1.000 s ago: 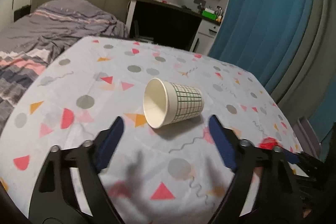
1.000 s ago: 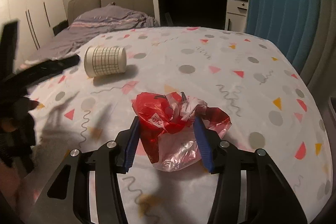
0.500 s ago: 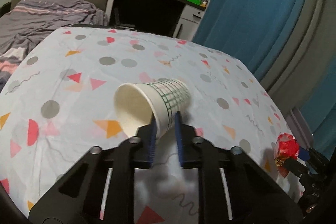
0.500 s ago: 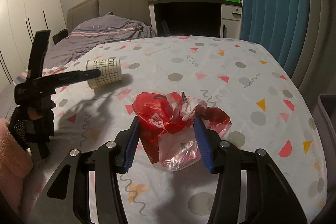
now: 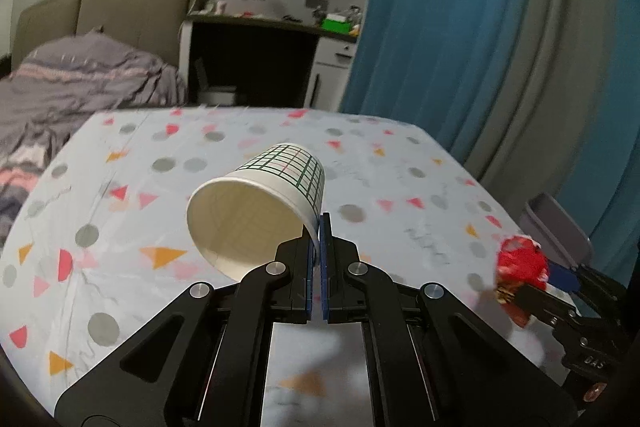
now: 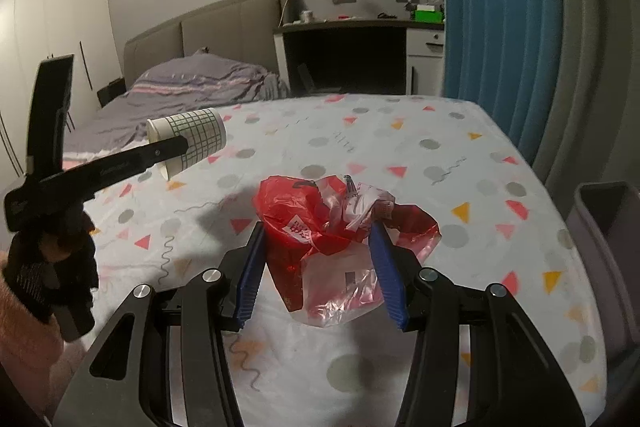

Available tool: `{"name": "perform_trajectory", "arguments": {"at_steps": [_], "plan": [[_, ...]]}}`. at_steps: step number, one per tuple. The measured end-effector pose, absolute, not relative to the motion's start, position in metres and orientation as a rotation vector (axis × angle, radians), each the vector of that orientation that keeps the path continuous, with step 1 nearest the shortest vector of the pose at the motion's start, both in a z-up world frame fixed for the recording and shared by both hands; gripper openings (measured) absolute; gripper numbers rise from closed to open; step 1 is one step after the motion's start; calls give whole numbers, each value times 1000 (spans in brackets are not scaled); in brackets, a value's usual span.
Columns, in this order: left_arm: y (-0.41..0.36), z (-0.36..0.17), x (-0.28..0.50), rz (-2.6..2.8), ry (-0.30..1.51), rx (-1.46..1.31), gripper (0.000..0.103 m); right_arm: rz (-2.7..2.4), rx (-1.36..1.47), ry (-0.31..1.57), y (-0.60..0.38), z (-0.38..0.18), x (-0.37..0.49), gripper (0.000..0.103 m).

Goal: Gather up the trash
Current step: 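Carry the red bag and grid cup over the grey bin with both tools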

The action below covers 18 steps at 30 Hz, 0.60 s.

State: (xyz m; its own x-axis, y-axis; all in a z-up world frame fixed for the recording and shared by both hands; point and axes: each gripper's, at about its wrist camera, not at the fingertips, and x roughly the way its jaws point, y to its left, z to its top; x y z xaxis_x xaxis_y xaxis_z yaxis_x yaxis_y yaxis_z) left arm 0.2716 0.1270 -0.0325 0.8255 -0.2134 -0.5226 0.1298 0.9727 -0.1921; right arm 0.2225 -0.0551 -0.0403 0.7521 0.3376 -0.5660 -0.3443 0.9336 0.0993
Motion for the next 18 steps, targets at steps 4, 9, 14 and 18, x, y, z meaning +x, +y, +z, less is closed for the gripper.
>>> {"name": "perform_trajectory", "arguments": {"at_steps": [4,9,14,18], "plan": [[94,-17,258,-224,550,-123,2,354,7,587,-73,-30,213,51],[56,-4,245,-283,530,-92,2,327,31,561,-98,-22,205,51],[17,8,239,-344,511,-70,2,294,57,530,-126,-13,197,51],[-16,12,239,-386,504,-46,2,251,76,505,-153,-6,190,51]]}}
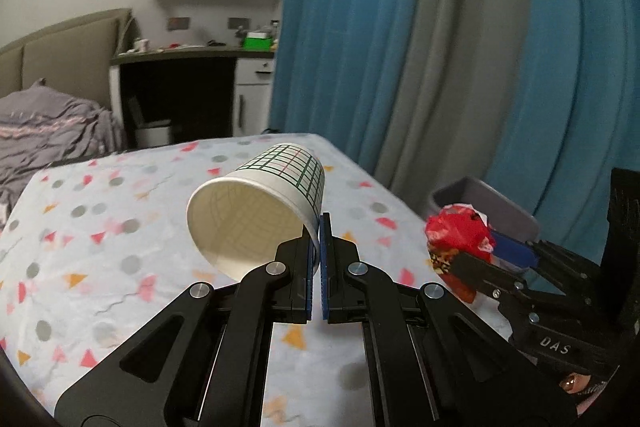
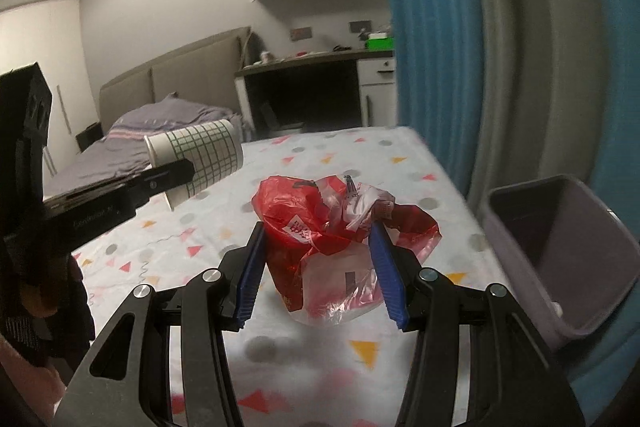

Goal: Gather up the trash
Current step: 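Carry the red bag and grid cup over the grey bin with both tools, then open both tools to drop the bag and cup into the bin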

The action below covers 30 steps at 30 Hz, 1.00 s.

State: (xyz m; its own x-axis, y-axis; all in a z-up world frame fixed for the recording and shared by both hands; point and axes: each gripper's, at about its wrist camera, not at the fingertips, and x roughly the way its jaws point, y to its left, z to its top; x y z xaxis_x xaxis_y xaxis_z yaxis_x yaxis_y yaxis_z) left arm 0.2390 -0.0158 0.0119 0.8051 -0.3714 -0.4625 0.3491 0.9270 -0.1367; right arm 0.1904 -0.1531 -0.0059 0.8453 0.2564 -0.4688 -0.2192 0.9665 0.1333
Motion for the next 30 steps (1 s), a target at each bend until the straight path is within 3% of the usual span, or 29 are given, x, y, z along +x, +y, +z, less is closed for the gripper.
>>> {"name": "perform_trajectory", "arguments": {"at_steps": [17,30], "plan": [[-178,9,241,-662,511,13,2,-72,164,467,-304,-11,176,51],[-265,-25,257,-792,570,7,2,-157,197,513,-354,-44,197,53]]}}
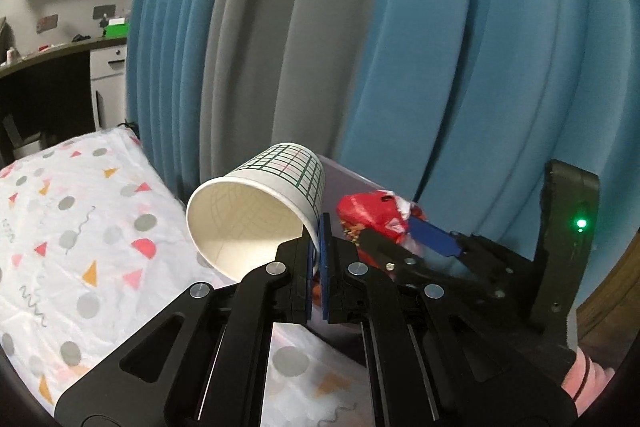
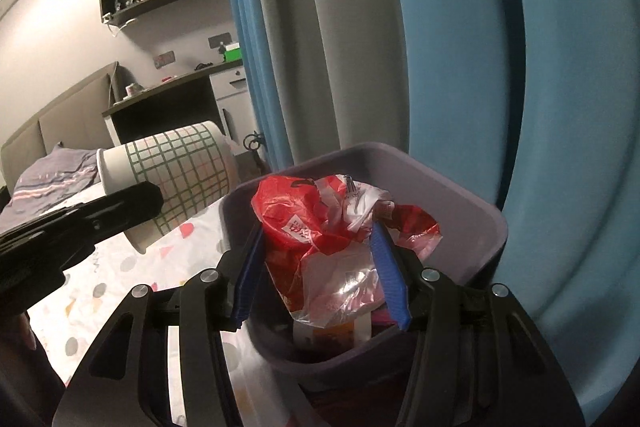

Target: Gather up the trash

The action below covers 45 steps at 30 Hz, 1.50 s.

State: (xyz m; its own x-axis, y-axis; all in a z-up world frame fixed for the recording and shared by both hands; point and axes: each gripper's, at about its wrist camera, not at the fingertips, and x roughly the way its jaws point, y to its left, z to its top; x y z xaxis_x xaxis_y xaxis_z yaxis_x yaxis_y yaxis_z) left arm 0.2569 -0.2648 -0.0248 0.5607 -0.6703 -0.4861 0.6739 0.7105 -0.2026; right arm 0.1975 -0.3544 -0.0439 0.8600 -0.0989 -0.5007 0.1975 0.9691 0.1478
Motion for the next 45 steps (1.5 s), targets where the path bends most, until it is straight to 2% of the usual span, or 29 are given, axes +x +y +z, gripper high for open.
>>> {"name": "perform_trajectory", "arguments": {"at_steps": [9,18,31,32,33,34,36,38,40,45], "plan": [[-277,-37,271,-806,604,-13,2,-157,201,548,-365,-59,210,56],[-297,-50,288,-846,660,-22,2,-204,185,562,-379,-62,196,69],[-335,-85,294,-884,786,30,4,-328,246,446,-409,-37,141,73],[-336,-86,293,-880,788,38,12,-326,245,443,-410,-36,141,73],[-336,-86,292,-873,789,43,30,-325,244,438,-410,-34,139,73],[-335,-86,290,-865,787,46,51,-326,244,434,-409,-33,138,74],[-326,-84,284,-836,764,36,71,-323,244,428,-408,-31,137,75],[-315,-81,276,-820,751,27,76,-322,243,422,-406,-29,134,81],[-301,-78,270,-773,744,33,85,-316,235,417,-403,-27,135,83],[-263,-65,239,-607,653,109,97,-286,185,412,-383,-22,130,88]]}}
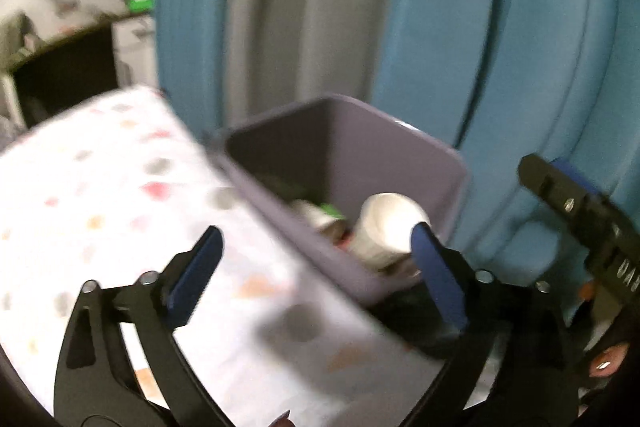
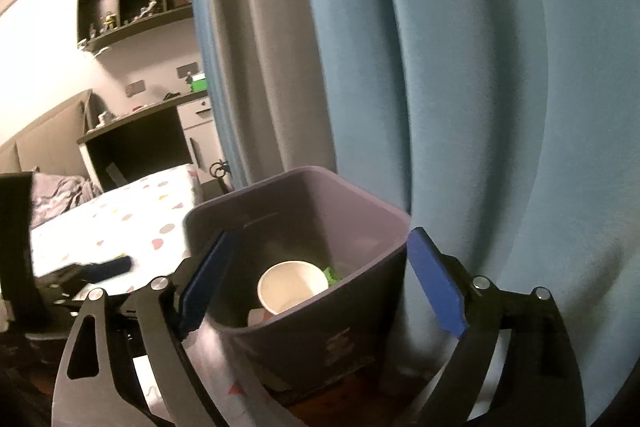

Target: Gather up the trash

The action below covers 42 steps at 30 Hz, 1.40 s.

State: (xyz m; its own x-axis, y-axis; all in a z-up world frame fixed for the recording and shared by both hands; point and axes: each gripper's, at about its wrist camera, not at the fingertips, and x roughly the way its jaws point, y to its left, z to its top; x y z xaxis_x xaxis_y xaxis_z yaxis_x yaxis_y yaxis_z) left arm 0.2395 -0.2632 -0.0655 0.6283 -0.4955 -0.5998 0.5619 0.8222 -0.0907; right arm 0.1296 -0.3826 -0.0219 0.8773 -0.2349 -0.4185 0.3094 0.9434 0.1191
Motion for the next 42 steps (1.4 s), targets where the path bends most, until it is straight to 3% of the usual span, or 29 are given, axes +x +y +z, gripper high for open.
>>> {"name": "perform_trajectory", "arguments": {"at_steps": [4,20,42], "plan": [[-219,-54,209,-482,572,125,97,-246,165,398,-361,-19,124,97],[-94,-18,119,-215,461,10,97,-156,65,390,-261,-6,94,97],[-36,-8,53,-162,405,-53,97,-142,46,348,-201,10,35,97]]}}
